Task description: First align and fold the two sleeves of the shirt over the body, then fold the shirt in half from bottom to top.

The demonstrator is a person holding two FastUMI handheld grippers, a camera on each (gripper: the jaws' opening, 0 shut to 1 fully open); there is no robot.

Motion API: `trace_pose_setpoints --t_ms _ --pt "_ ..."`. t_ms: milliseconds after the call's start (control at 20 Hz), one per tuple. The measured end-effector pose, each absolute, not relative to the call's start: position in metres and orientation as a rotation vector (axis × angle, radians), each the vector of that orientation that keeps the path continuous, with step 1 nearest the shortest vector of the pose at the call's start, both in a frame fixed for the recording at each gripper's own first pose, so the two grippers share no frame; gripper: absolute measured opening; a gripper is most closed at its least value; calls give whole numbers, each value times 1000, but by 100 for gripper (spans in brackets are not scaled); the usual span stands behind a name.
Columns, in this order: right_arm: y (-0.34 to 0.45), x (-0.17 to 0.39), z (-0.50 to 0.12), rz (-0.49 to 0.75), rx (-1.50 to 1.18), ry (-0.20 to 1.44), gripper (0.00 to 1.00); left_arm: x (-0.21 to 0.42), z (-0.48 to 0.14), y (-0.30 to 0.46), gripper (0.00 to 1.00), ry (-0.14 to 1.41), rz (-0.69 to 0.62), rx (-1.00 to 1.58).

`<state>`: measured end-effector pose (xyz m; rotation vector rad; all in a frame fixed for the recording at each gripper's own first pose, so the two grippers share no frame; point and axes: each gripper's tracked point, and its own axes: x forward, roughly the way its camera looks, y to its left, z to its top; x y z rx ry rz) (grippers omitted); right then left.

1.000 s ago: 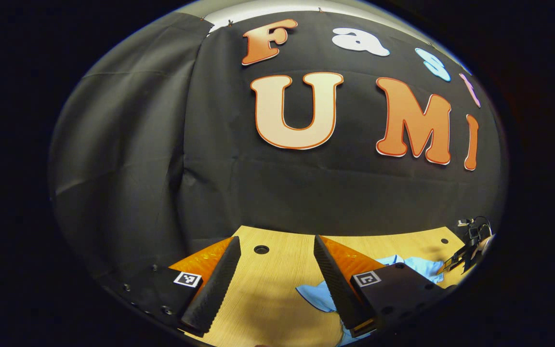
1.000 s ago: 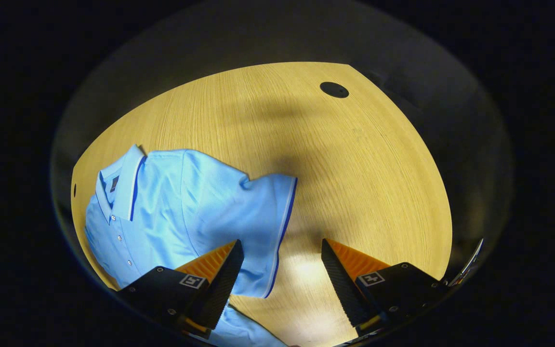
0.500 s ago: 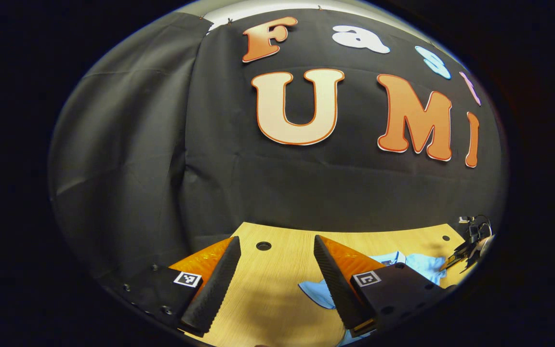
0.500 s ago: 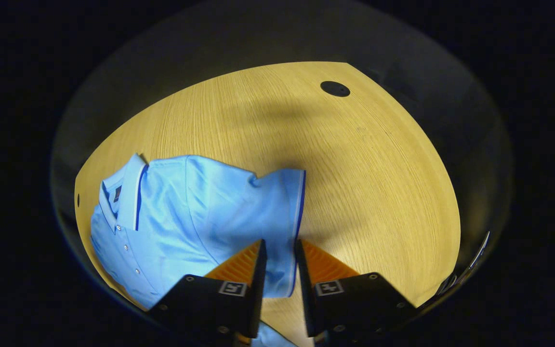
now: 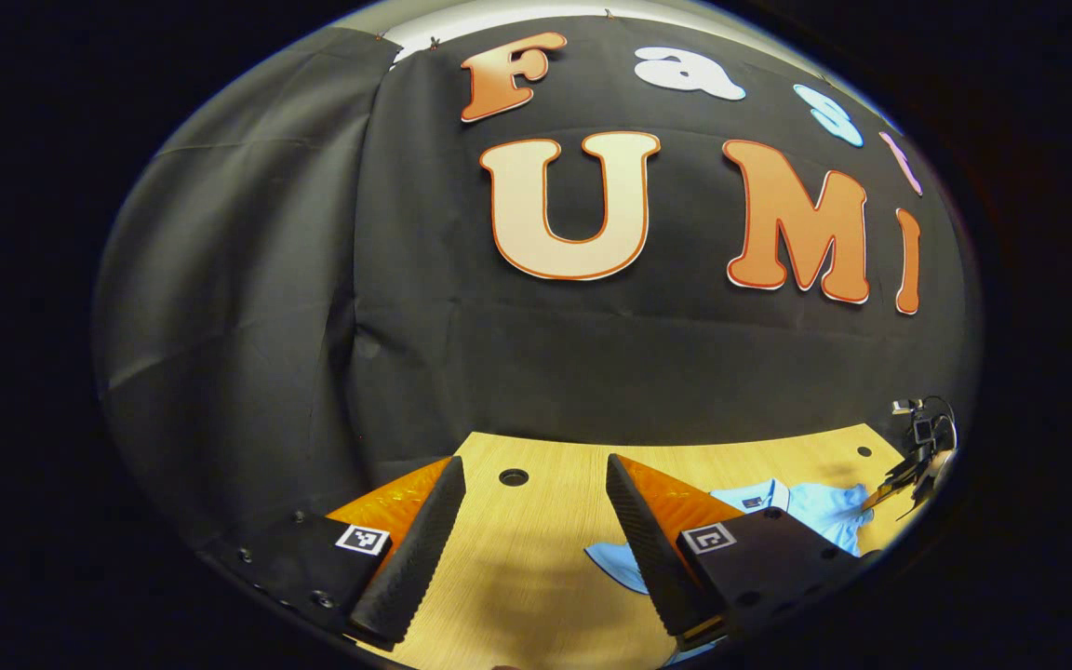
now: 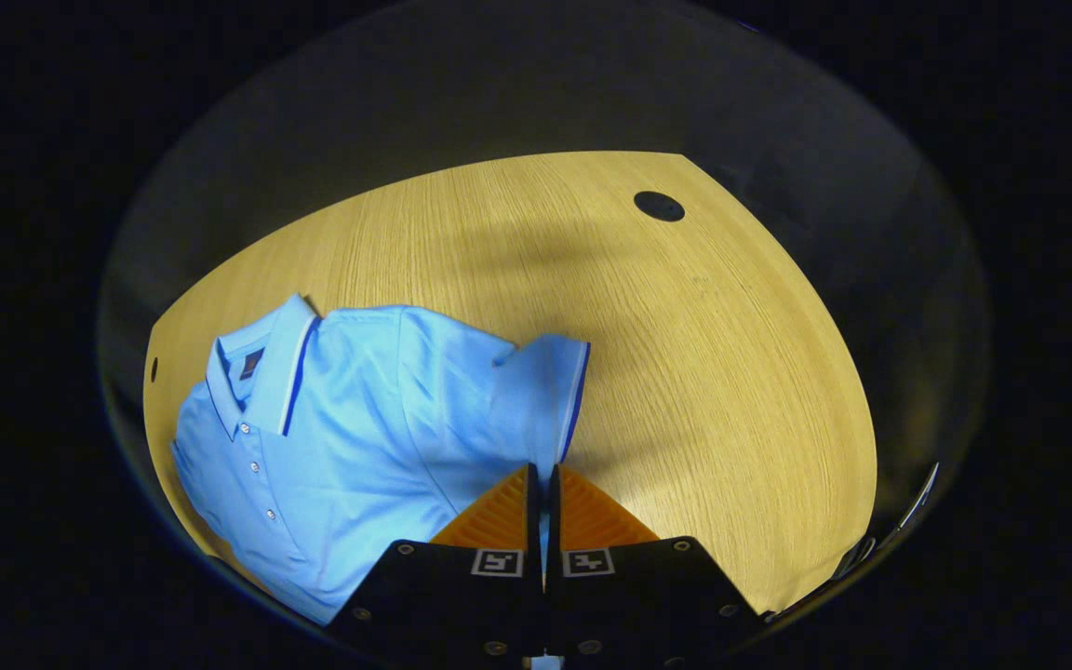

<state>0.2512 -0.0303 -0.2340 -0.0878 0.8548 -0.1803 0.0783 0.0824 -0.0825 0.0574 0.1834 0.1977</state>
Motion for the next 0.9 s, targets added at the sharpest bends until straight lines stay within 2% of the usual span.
trace_pose_setpoints --t_ms 350,500,900 --pt "20 228 -182 -69 2 742 1 75 -74 90 99 164 178 54" --pt "46 218 -171 0 -46 700 1 73 -71 96 99 156 171 52" --pt "131 196 -172 175 -57 670 1 70 -64 124 98 140 174 54"
